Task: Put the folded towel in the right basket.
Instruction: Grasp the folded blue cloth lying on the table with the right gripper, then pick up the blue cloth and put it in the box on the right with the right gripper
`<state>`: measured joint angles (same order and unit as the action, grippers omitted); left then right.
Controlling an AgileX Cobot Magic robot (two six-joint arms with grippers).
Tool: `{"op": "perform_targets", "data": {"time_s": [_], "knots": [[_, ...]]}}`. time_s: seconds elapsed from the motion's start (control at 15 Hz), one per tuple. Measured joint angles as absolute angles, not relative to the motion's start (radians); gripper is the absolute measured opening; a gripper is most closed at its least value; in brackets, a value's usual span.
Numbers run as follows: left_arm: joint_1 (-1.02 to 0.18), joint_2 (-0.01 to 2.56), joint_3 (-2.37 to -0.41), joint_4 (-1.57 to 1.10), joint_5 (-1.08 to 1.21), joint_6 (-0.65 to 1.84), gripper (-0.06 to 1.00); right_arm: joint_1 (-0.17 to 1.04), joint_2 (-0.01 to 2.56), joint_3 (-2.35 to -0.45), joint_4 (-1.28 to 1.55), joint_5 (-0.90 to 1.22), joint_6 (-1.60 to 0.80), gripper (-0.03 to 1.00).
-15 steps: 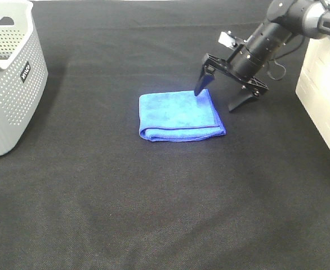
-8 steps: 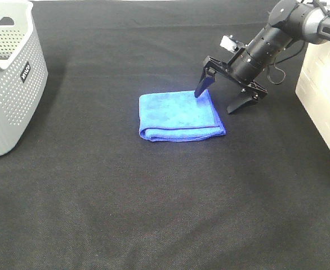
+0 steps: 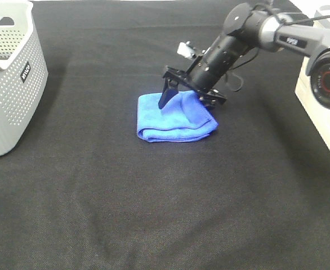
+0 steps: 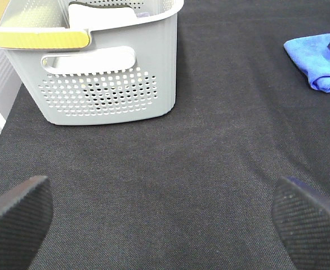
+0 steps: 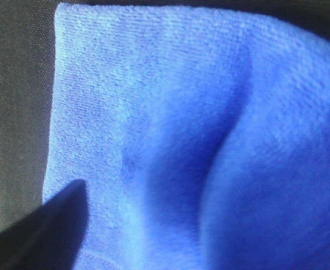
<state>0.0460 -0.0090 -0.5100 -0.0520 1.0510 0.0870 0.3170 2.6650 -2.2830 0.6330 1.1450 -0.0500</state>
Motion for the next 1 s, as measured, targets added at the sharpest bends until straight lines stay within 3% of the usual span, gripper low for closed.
{"op": "perform_targets", "data": {"time_s": [0.07,0.13,0.4,1.0], "knots": [[0.046,-0.009,-0.510,-0.052,1.051,0.087,0.99,0.316,2.667,-2.282,0.639,1.142,-0.043,0.62],[0.046,-0.009,-0.510,-0.052,1.051,0.087,0.99,0.316,2.667,-2.282,0.639,1.142,-0.043,0.62],[0.046,-0.009,-0.510,-0.052,1.051,0.087,0.99,0.315,2.678,-2.280,0.631,1.136,-0.042,0.23],[0.046,-0.009,-0.510,-0.052,1.051,0.088,0.99,0.256,2.459,-2.263,0.568,1.208,-0.054,0.22]]}}
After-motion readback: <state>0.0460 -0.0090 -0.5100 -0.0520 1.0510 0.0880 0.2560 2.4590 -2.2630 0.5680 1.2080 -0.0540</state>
